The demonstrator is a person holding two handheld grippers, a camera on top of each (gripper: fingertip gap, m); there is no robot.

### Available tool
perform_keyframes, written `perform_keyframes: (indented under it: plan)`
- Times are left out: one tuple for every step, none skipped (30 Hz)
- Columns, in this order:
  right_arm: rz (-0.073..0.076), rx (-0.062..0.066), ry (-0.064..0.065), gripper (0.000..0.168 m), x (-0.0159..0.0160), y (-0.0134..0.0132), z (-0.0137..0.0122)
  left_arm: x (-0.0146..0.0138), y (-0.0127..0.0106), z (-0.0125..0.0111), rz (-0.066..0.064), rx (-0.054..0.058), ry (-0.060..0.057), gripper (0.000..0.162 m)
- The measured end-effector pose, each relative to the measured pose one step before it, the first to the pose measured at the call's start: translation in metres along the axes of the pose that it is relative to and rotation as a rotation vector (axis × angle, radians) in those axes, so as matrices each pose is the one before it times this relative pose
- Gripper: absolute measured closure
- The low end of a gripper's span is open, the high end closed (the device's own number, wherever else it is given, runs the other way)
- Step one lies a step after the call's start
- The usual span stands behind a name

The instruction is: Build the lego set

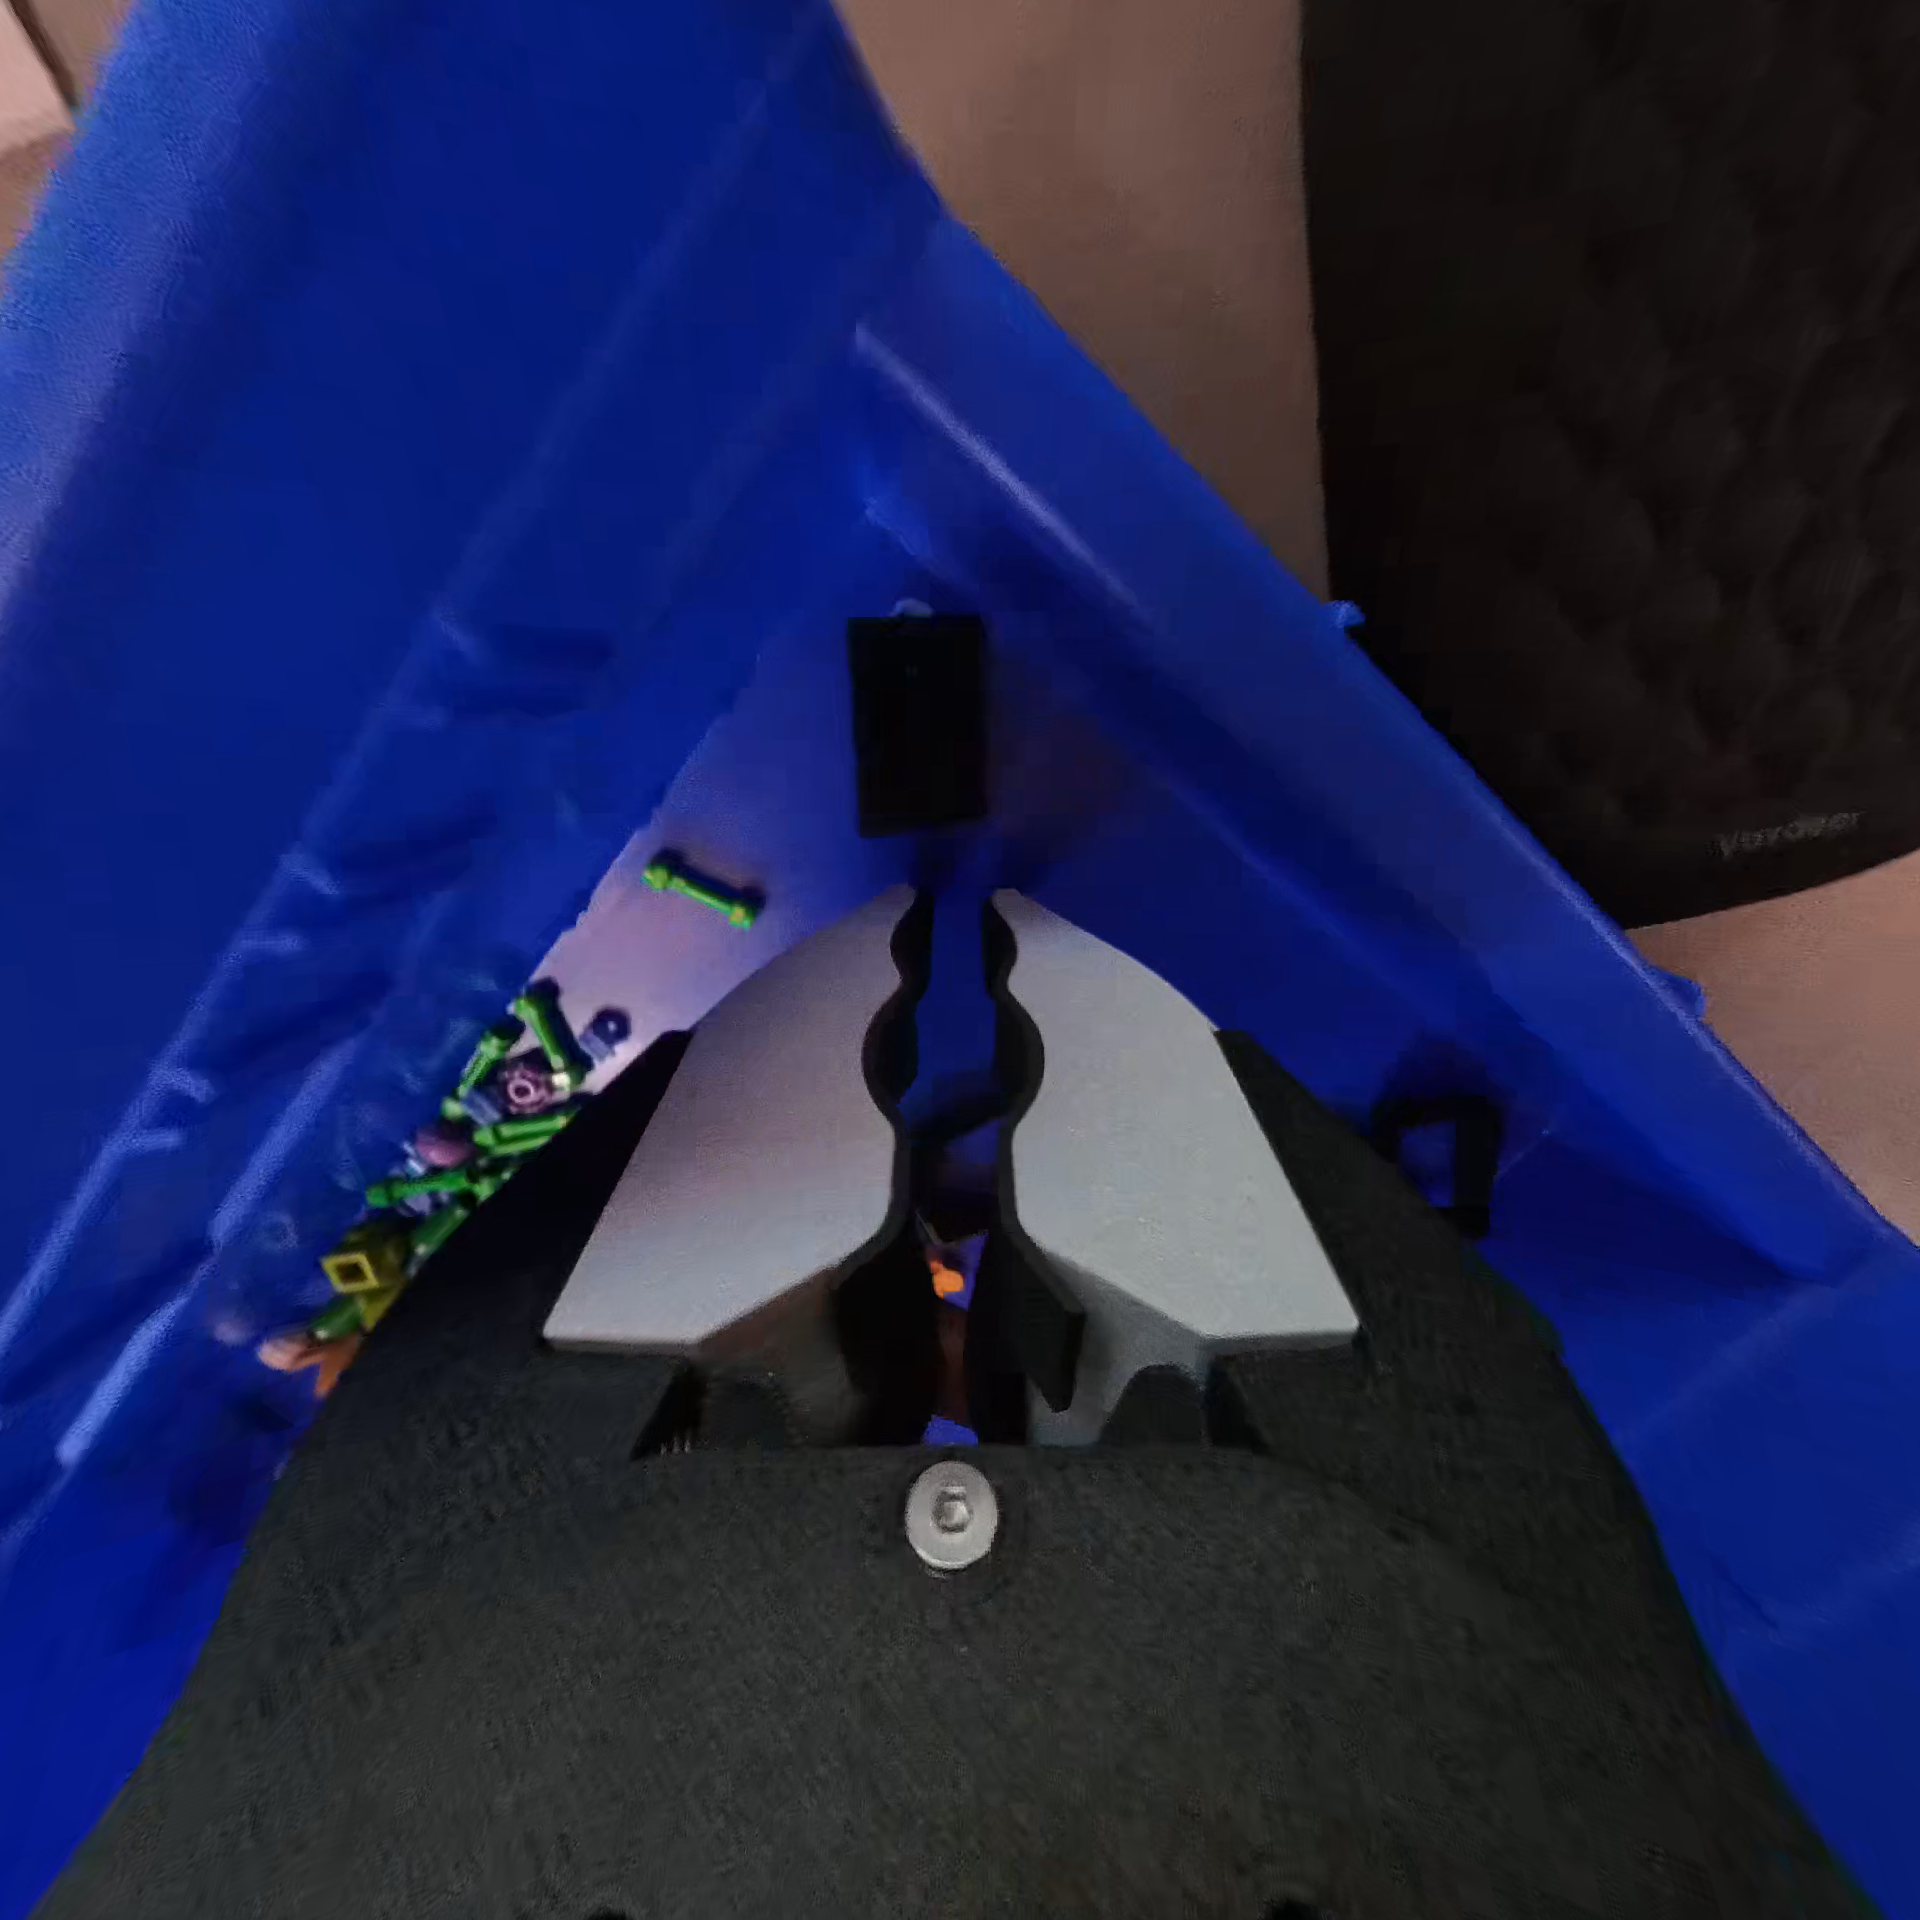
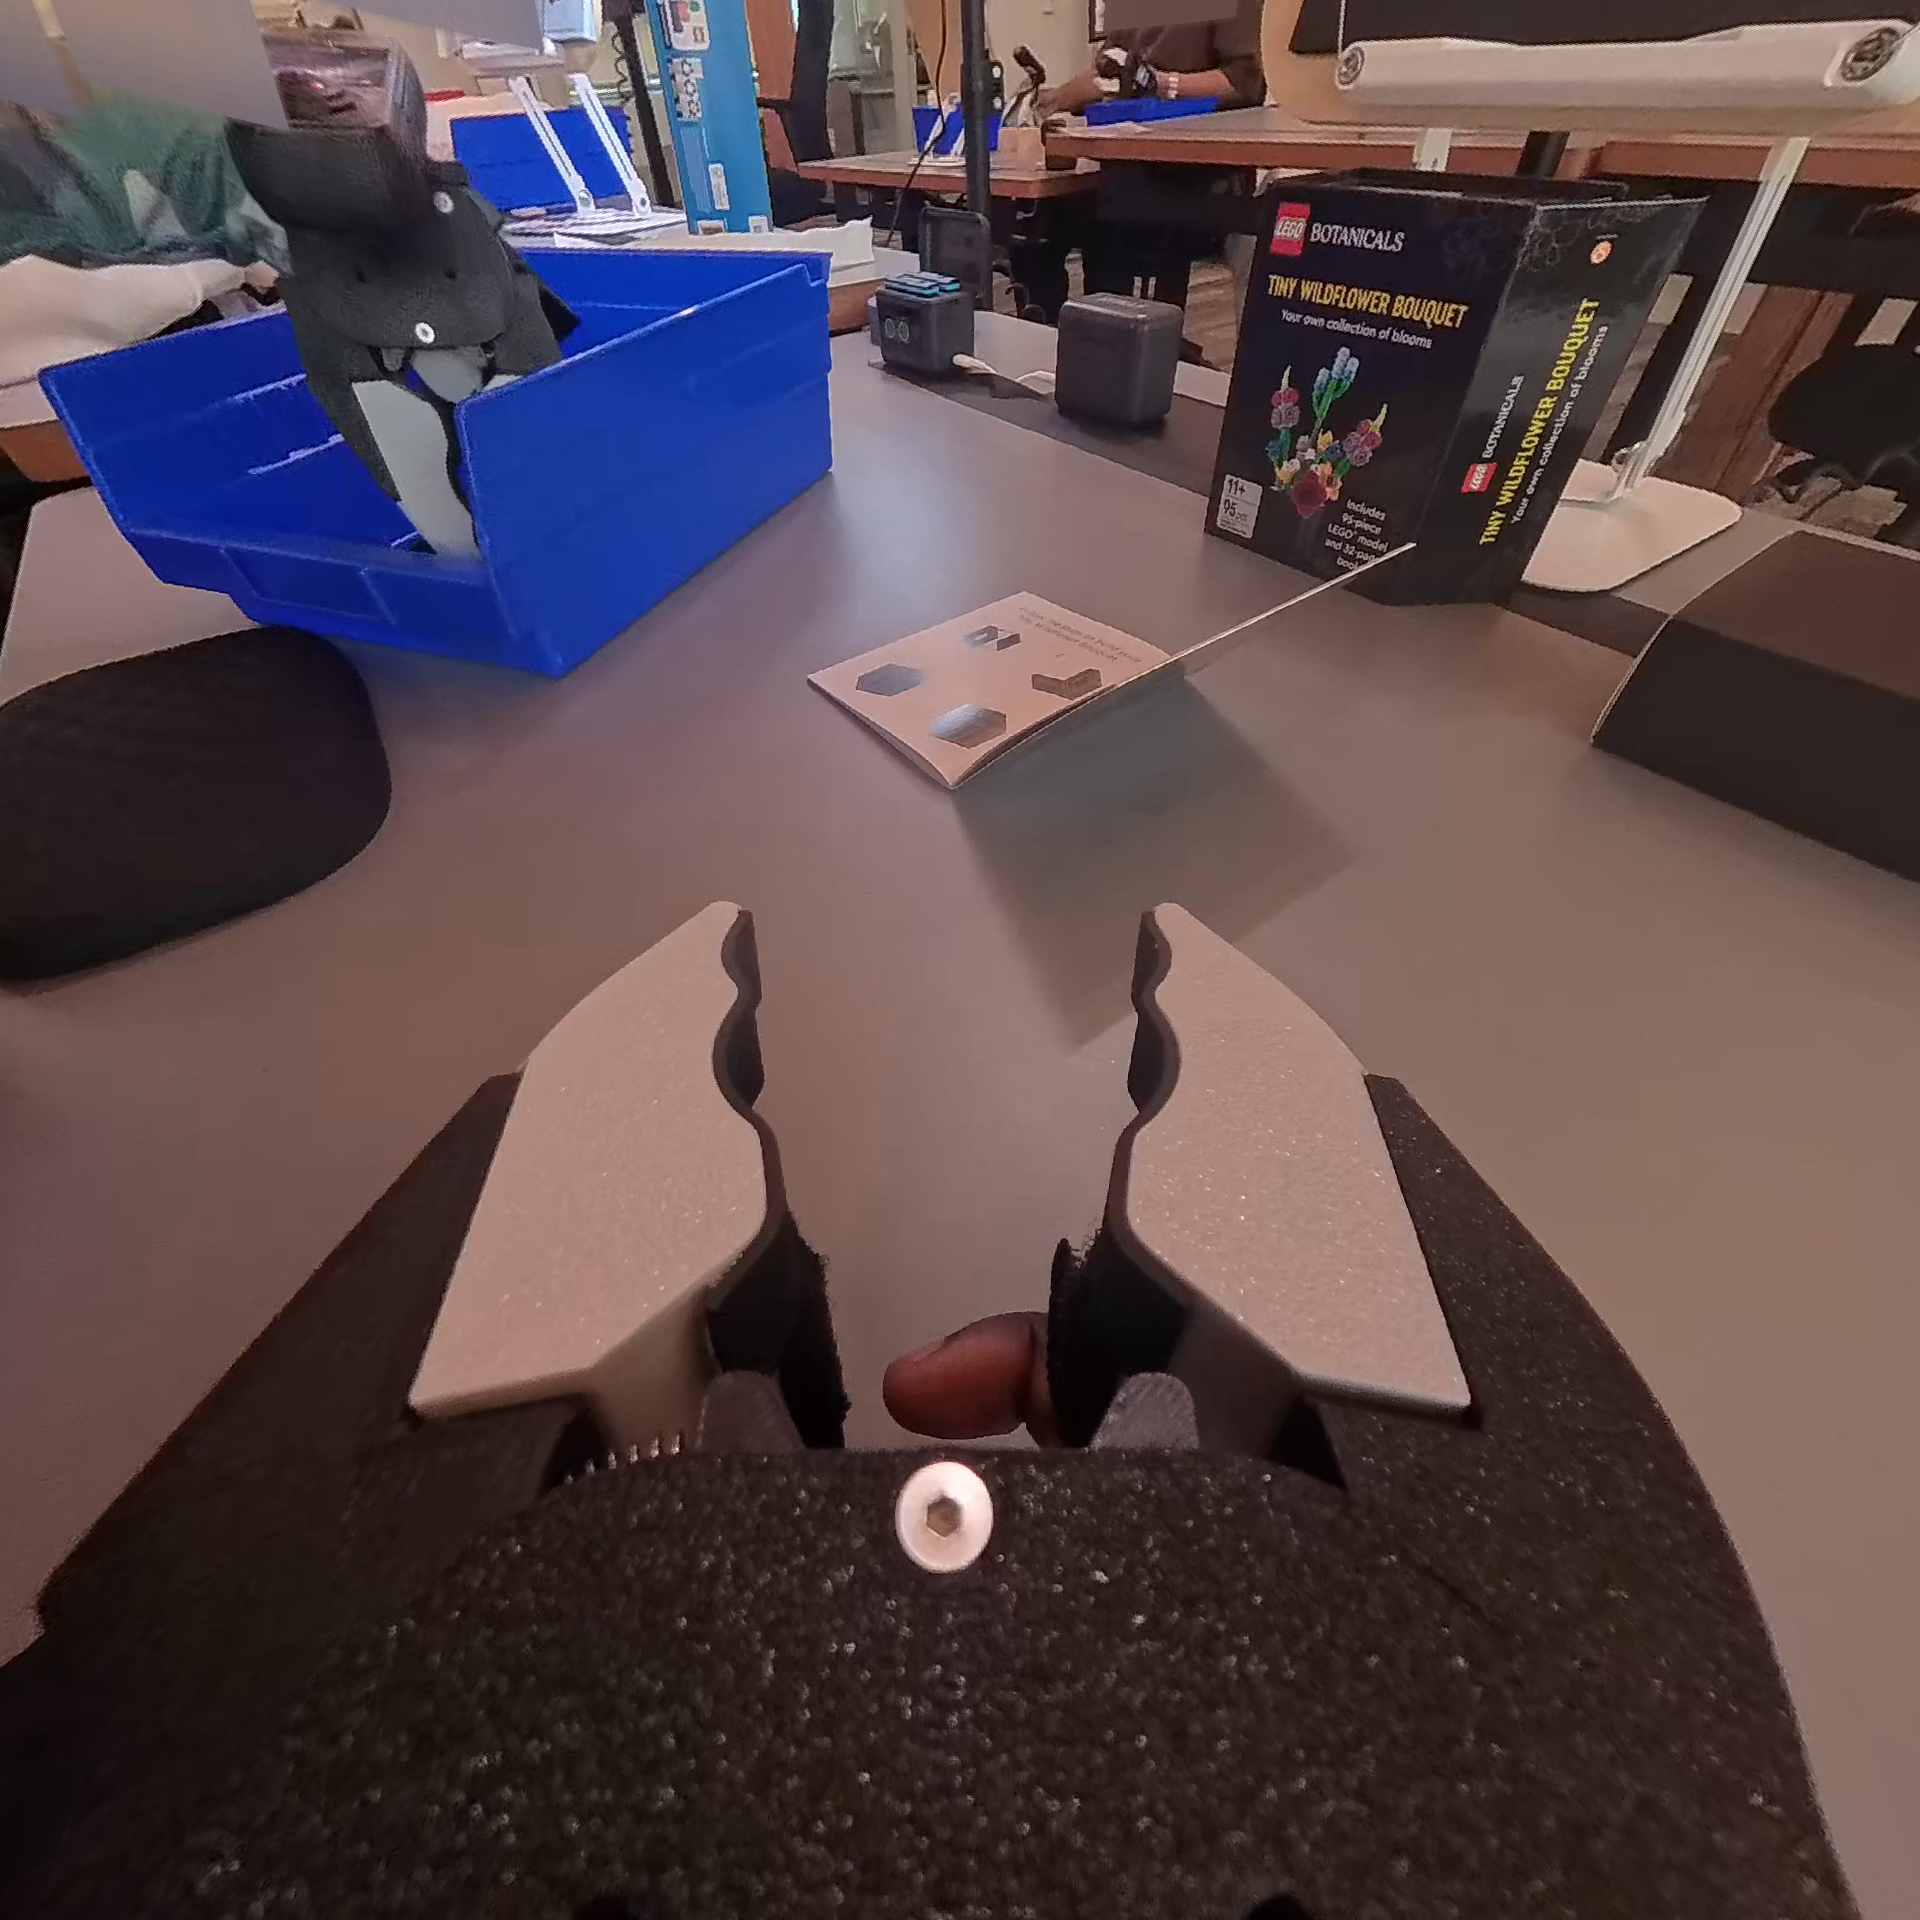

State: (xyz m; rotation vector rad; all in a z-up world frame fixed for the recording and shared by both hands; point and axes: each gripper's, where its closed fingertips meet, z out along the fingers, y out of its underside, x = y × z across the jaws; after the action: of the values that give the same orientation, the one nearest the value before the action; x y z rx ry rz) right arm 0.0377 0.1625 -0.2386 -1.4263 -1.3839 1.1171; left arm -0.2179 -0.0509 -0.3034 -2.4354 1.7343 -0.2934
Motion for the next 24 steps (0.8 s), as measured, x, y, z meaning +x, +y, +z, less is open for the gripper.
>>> perform_keyframes:
  plan:
    - [0.0007, -0.0041, -0.0027, 0.098, -0.00018, 0.00064, 0.00045, 0.00013, 0.00446, -0.00077, -0.0423, 0.0064, -0.021, 0.153]
    - [-0.0005, -0.0044, -0.0023, 0.098, -0.00034, 0.00069, 0.00044, 0.00029, 0.00447, -0.00082, -0.0339, 0.0013, -0.0245, 0.155]
    - [-0.0024, -0.0048, -0.0015, 0.098, -0.00031, 0.00071, 0.00052, 0.00007, 0.00462, -0.00088, -0.0302, -0.0045, -0.0294, 0.156]
    - [-0.0027, -0.0054, -0.0008, 0.098, -0.00018, 0.00078, 0.00047, 0.00072, 0.00426, -0.00122, -0.0277, -0.0073, -0.0265, 0.156]
    - [-0.0023, -0.0052, -0.0005, 0.098, -0.00028, 0.00075, 0.00049, 0.00074, 0.00266, -0.00154, -0.0249, 0.0012, -0.0235, 0.155]
    - [-0.0022, -0.0042, -0.0008, 0.098, -0.00023, 0.00056, 0.00043, -0.00029, -0.00023, -0.00188, -0.0261, 0.0157, -0.027, 0.15]
    - [-0.0019, -0.0035, 0.0003, 0.098, -0.0001, 0.00049, 0.00039, -0.00149, -0.0028, -0.00167, -0.0286, 0.0252, -0.0283, 0.138]
    - [-0.0011, -0.0032, 0.0004, 0.098, 0.00006, 0.00057, 0.00034, -0.0017, -0.00501, -0.0007, -0.0289, 0.0304, -0.0222, 0.124]
    - [0.0002, -0.0034, -0.0001, 0.098, -0.00002, 0.00037, 0.00036, 0.00025, -0.00664, 0.00021, -0.0233, 0.0337, -0.006, 0.12]
    - [-0.0001, -0.0028, 0.0, 0.098, 0.00001, 0.00034, 0.00021, 0.00221, -0.00778, 0.00116, -0.0091, 0.0365, 0.0083, 0.119]
    - [-0.0015, -0.0012, 0.0011, 0.099, -0.00004, 0.00023, 0.00005, 0.00192, -0.0075, 0.00197, 0.0094, 0.032, 0.005, 0.118]
    - [-0.0022, 0.0003, 0.0023, 0.099, 0.00005, -0.00012, 0.0, -0.00016, -0.00515, 0.00297, 0.0247, 0.0151, -0.0084, 0.118]
    - [-0.0025, 0.0015, 0.0027, 0.099, 0.00002, -0.00019, -0.0002, -0.00197, -0.00217, 0.00367, 0.0311, -0.005, -0.0169, 0.118]
    - [-0.0026, 0.0029, 0.0029, 0.099, 0.00014, -0.00041, -0.00032, -0.00297, -0.00088, 0.00383, 0.0272, -0.0146, -0.019, 0.118]
    - [-0.0019, 0.0034, 0.0033, 0.099, 0.00025, -0.00046, -0.00038, -0.00257, -0.00351, 0.00271, 0.0129, 0.0052, -0.0118, 0.12]
    - [-0.0007, 0.003, 0.003, 0.099, 0.00033, -0.0004, -0.00042, -0.00176, -0.00575, 0.00137, 0.0, 0.0238, -0.0052, 0.124]
    - [0.0004, 0.0032, 0.0029, 0.099, 0.00034, -0.00044, -0.0004, -0.00029, -0.00317, 0.00146, 0.002, 0.0094, 0.0015, 0.132]
    - [0.0011, 0.0031, 0.0025, 0.099, 0.00054, -0.00031, -0.00048, 0.00245, 0.0002, 0.00113, 0.0109, -0.0086, 0.0151, 0.142]
    - [0.0015, 0.003, 0.002, 0.099, 0.00036, -0.00035, -0.00029, 0.00235, 0.00068, 0.00056, 0.0067, -0.0093, 0.0109, 0.143]
    - [0.0013, 0.0024, 0.0008, 0.099, 0.00031, -0.0003, -0.00024, 0.00088, 0.00093, -0.00035, -0.0023, -0.0097, -0.0012, 0.143]
    - [0.0008, 0.0004, -0.0005, 0.099, -0.00002, -0.00006, 0.00003, 0.00074, 0.00139, -0.00131, -0.0066, -0.0122, -0.002, 0.145]
    - [0.0001, -0.0017, -0.0014, 0.099, -0.00019, 0.00023, 0.00019, 0.00098, 0.00004, -0.00268, -0.0122, 0.0001, -0.0027, 0.151]
    - [-0.0004, -0.0033, -0.002, 0.099, -0.00022, 0.00048, 0.0003, 0.0004, -0.00049, -0.00377, -0.0205, 0.0078, -0.0072, 0.155]
    - [-0.0015, -0.0039, -0.0022, 0.099, -0.00047, 0.00052, 0.00045, -0.00012, 0.00134, -0.00409, -0.0248, -0.0015, -0.0096, 0.156]
